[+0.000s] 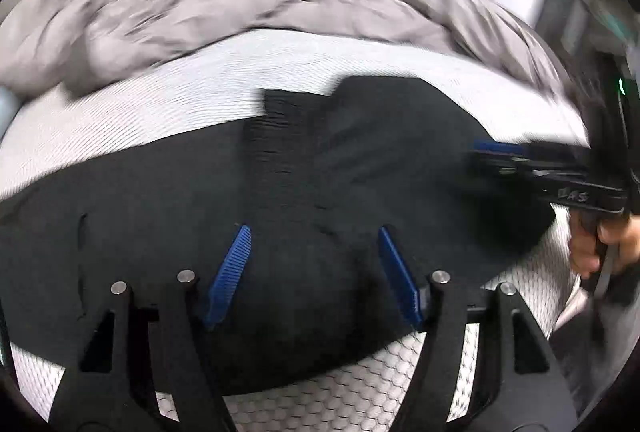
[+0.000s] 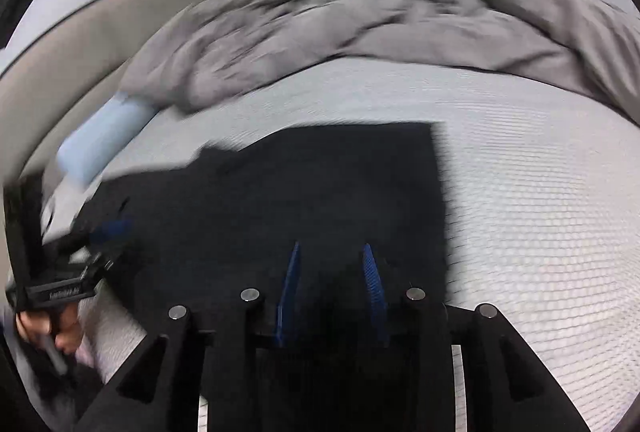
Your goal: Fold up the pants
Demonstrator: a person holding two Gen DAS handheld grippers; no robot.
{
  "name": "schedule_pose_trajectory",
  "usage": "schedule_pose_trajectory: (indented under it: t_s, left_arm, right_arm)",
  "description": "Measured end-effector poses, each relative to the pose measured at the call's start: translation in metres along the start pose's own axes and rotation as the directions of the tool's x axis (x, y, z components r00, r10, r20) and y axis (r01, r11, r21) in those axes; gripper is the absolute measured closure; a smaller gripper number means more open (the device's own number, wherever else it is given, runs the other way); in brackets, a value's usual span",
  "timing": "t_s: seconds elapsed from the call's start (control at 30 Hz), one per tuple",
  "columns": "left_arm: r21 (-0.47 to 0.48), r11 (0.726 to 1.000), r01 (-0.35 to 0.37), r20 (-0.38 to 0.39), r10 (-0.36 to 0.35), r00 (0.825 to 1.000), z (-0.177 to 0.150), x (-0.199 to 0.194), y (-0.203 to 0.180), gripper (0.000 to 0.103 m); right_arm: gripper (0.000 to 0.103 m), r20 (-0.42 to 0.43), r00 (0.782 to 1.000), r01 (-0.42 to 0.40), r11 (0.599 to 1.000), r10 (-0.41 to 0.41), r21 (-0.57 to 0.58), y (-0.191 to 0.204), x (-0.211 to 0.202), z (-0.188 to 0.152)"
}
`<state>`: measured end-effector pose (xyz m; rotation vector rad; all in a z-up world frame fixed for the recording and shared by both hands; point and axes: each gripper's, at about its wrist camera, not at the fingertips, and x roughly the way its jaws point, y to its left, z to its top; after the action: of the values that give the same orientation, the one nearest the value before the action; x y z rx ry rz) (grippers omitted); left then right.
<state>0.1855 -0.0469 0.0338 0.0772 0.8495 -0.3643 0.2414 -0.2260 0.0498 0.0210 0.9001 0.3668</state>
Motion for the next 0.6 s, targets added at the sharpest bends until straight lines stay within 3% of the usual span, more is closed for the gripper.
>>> schedule_pose_trajectory:
  t_s: [0.1,0.17,0.23,0.33,0.47,0.5,0.6]
  left_arm:
    - [0.130,0.990,-0.049,-0.071,0.059,0.996,-0.011,0.017,-0.019,0.039]
    - [0.125,0.991,-0.047,-0.107,0.060,0.992,-0.019,0.023,-0.013,0.038]
    - [0.096,0.995,-0.036,-0.120,0.048,0.992,-0.025,0.020,0.000,0.031]
    - [0.022,1.000,0.017,-0.122,-0.015,0.992,-0.034,0.016,0.022,0.030]
    - [0.000,1.000,0.030,-0.102,-0.029,0.994,-0.036,0.004,0.032,0.030]
    - [-0.029,0.999,0.032,-0.083,-0.034,0.996,-0.034,-0.004,0.036,0.030]
    - [-0.220,0.976,0.013,0.030,-0.006,1.000,-0.038,-0.039,0.069,0.029]
  right_arm:
    - [0.069,-0.101,0.995,-0.014,0.991,0.000,-0.133,0.031,0.024,-0.016]
    - [0.069,-0.149,0.987,0.027,0.982,-0.055,-0.187,0.031,0.032,-0.032]
    - [0.066,-0.139,0.983,0.087,0.970,-0.120,-0.226,0.024,0.026,-0.037]
    - [0.065,-0.121,0.963,0.210,0.951,-0.241,-0.227,0.000,0.007,-0.047]
    - [0.065,-0.083,0.972,0.202,0.964,-0.218,-0.172,-0.013,-0.013,-0.055]
    - [0.061,-0.067,0.974,0.205,0.966,-0.218,-0.161,-0.008,-0.014,-0.052]
    - [0.044,-0.018,0.977,0.211,0.973,-0.214,-0.095,-0.005,-0.021,-0.050]
